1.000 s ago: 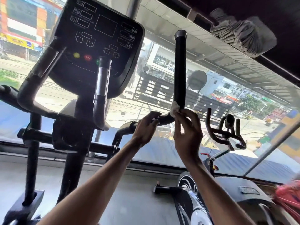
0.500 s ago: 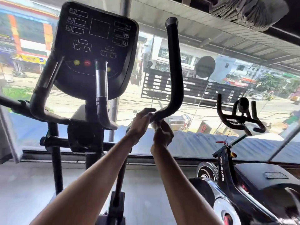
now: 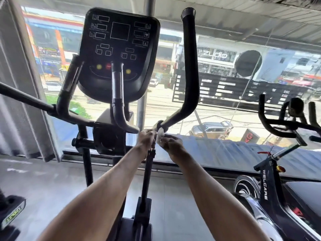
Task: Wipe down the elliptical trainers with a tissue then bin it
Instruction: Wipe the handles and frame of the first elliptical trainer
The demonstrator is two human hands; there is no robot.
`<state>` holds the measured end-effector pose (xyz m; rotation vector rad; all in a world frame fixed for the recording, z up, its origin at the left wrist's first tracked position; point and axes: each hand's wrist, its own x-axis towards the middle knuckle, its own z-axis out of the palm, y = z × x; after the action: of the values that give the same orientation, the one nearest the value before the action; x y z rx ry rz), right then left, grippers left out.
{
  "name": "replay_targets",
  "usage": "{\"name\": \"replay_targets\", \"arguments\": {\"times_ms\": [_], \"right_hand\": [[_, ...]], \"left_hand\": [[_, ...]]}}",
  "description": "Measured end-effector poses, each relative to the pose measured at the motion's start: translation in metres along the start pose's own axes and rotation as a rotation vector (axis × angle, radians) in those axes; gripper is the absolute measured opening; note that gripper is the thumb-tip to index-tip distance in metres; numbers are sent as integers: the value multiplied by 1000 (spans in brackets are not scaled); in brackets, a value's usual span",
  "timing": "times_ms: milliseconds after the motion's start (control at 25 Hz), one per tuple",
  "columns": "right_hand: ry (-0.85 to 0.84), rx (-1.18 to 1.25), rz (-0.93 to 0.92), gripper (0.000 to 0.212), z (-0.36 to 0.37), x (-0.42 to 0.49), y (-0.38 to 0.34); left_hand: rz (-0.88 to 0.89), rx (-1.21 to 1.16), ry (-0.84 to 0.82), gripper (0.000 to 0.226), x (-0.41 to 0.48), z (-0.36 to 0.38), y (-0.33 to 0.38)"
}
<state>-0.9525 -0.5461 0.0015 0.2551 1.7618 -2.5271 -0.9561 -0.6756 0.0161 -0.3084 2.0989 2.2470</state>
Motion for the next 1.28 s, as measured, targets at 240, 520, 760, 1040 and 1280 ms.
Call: {"name": "replay_targets", "arguments": {"times_ms": [240, 520, 760, 1040, 1280], "right_hand": [[-334, -173, 61, 19, -16, -24, 3], [-588, -164, -7, 39, -27, -71, -20], [-484, -216, -34, 22, -19, -93, -32], [-493, -213, -54, 16, 3, -111, -38], [-516, -179, -45, 12, 35, -123, -36]], "left_hand": [[-11, 51, 60, 27, -44, -16, 0], [54, 78, 113, 21, -106, -24, 7], [111, -135, 99, 38, -141, -32, 16], [205, -70, 165, 36, -165, -53, 29], [224, -84, 235, 34, -177, -93, 34]]}}
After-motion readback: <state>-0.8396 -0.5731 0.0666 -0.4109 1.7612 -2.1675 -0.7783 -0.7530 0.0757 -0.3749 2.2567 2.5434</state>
